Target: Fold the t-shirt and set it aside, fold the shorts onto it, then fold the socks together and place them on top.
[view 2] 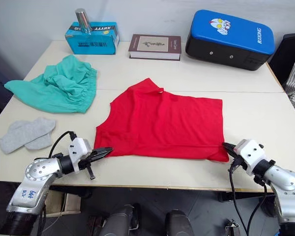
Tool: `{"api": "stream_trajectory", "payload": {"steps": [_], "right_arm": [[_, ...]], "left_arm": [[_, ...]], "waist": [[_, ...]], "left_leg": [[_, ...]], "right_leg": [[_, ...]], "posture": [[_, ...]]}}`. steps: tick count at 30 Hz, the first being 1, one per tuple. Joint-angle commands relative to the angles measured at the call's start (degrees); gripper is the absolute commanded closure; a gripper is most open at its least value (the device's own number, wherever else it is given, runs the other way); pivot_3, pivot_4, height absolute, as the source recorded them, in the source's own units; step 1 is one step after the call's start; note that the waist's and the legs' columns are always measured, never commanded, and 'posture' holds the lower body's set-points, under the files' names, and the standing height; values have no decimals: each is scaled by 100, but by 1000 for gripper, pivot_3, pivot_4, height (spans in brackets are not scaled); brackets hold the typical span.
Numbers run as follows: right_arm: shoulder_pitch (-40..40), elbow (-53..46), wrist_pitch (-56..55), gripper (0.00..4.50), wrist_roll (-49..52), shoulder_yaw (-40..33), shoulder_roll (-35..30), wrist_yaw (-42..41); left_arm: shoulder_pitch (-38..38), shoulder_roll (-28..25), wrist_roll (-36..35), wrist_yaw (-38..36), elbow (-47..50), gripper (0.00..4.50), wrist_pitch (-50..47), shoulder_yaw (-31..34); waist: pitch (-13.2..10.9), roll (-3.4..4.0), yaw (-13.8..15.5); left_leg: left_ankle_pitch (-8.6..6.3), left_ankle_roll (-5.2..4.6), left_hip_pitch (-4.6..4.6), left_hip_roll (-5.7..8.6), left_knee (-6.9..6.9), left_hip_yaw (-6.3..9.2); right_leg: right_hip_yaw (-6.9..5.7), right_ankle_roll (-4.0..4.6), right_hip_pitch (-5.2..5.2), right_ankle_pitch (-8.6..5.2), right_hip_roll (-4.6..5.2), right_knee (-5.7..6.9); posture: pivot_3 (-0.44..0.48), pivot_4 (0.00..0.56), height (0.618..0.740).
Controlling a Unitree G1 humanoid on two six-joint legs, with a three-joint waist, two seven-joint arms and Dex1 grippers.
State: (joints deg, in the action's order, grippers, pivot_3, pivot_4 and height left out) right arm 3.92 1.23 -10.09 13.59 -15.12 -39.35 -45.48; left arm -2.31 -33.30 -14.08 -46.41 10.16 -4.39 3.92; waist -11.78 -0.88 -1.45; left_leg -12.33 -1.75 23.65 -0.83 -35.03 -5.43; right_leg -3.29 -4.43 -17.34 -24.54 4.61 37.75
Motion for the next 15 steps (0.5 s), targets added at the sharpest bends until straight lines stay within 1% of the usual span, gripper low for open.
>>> {"api": "stream_trajectory", "payload": {"steps": [1, 3, 6, 9, 13, 15], "right_arm": [[206, -961, 137, 4500, 161, 435, 324, 29], [283, -1124, 242, 4500, -109, 690, 507, 243], [371, -1021, 267, 4500, -406, 660, 693, 667], [577, -614, 8, 4500, -588, 378, 588, 837], [923, -19, -433, 4500, -423, -153, 380, 739], [1048, 302, -645, 4500, -407, -384, 295, 748]], "left_arm": [[83, 66, 79, 130, 198, 4476, 134, -52], [77, 51, 374, 287, -10, 4476, 190, -127], [68, 38, 570, 600, -251, 4476, -27, -68], [165, -68, 711, 672, -476, 4476, -109, -63], [181, -146, 812, 805, -703, 4476, -157, -88], [149, -154, 826, 842, -768, 4476, -201, -109]], "waist": [[1, 1, -14], [1, 1, -29], [1, 1, -13], [5, -5, 5], [12, 3, 1], [13, 6, -6]], "left_leg": [[0, 1, -2, 0, 1, 0], [0, 4, -7, -1, 5, -2], [-1, 8, -4, -2, 10, -4], [-6, 10, -3, 0, 8, -4], [-12, 7, -11, 4, 9, -5], [-14, 6, -33, 3, 12, -5]], "right_leg": [[1, 0, 0, 0, 0, 1], [3, 0, -2, 0, -3, 3], [4, 0, -9, 0, -3, 4], [4, 0, -7, 0, 0, 0], [5, 0, 2, 0, 3, -3], [5, 1, 22, -1, 2, -8]], "posture": [[0, 150, 740], [0, 150, 740], [0, 150, 740], [0, 150, 740], [0, 150, 740], [0, 150, 740]]}}
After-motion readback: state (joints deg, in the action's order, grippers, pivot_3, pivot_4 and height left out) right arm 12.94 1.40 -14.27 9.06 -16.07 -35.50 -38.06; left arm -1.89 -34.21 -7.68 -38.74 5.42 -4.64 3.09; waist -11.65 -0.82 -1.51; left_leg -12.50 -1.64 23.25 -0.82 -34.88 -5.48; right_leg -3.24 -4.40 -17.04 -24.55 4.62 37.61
